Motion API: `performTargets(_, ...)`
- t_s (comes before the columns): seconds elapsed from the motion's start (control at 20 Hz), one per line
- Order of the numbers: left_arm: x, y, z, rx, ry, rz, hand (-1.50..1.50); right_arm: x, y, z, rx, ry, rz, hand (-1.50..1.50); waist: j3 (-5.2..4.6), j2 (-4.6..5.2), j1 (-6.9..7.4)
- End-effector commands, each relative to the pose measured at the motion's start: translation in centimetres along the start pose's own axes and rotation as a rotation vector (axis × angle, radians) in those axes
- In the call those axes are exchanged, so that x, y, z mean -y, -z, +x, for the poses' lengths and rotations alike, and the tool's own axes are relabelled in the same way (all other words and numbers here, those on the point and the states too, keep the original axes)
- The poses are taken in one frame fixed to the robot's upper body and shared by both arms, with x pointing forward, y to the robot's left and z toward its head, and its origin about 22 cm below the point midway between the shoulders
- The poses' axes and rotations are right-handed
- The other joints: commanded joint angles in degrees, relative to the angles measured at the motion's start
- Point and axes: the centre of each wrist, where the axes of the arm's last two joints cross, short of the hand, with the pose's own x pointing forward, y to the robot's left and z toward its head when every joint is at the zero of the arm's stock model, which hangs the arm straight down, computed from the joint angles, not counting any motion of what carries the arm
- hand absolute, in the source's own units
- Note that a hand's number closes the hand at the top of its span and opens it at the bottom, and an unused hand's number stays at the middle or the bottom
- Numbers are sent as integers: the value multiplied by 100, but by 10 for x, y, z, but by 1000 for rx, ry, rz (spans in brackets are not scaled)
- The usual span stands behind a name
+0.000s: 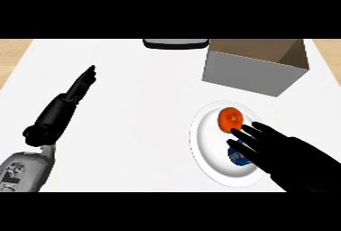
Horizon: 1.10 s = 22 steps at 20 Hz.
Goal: Pick the can from the plate and place it in the cardboard box
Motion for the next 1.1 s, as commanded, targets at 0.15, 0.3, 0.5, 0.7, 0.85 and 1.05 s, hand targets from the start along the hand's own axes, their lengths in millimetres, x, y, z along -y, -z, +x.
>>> performTargets(0.15,10,-8,1,3,13,-15,0,-26,34,2,-29,-34,13,-150,2,2,26)
performTargets(0.3,0,6,16,11,13,-12,0,-28,41,3,-71,-64,19,-150,1,1,15)
performTargets(0.5,2,6,16,-12,3,-16,0,-39,40,-13,-75,-71,17,-150,2,0,-3)
performTargets(0.7,3,-2,3,-2,22,-1,0,-43,54,-7,-41,-48,43,-150,0,1,8)
performTargets(0.85,-1,-13,15,-13,6,2,0,-53,28,-19,-37,-33,44,-150,2,-6,-6)
performTargets(1.05,3,-5,4,0,10,-2,0,-54,53,-31,-51,-39,52,-150,0,1,5)
